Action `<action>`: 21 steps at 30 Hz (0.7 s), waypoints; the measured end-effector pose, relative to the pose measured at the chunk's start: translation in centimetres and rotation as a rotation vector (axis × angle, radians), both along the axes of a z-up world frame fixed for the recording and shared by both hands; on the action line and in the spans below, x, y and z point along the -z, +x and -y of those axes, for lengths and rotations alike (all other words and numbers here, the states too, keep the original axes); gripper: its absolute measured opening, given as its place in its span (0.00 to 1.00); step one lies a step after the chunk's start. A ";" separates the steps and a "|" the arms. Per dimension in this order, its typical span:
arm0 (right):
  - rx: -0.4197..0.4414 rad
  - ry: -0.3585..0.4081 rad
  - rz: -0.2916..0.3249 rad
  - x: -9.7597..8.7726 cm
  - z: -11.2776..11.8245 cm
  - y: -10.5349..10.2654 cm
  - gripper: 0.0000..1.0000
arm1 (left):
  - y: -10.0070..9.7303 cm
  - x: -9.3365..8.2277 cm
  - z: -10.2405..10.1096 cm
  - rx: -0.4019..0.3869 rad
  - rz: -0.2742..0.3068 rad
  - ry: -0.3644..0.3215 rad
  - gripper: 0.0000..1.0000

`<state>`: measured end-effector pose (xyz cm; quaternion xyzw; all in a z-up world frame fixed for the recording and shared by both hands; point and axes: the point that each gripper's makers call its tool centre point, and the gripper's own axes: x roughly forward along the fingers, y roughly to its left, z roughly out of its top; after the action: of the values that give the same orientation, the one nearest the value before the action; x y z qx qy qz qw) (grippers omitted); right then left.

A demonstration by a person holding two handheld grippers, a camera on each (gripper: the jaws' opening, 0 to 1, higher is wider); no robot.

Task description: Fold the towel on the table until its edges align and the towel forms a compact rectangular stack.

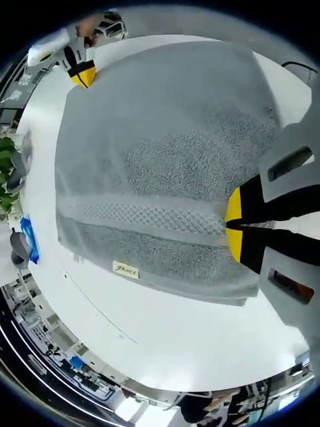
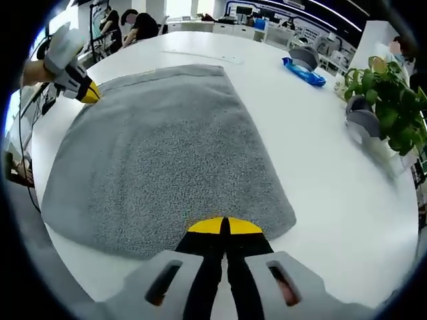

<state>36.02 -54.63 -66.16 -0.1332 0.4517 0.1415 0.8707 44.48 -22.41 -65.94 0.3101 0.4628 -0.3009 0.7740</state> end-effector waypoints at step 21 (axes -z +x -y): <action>0.068 0.065 0.005 0.1 -1.3 -2.9 0.00 | 2.8 0.0 1.1 0.056 0.043 0.015 0.01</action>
<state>33.17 -53.37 -66.24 -0.0896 0.4490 0.1260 0.8800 47.24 -23.50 -65.89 0.3354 0.4394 -0.3124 0.7726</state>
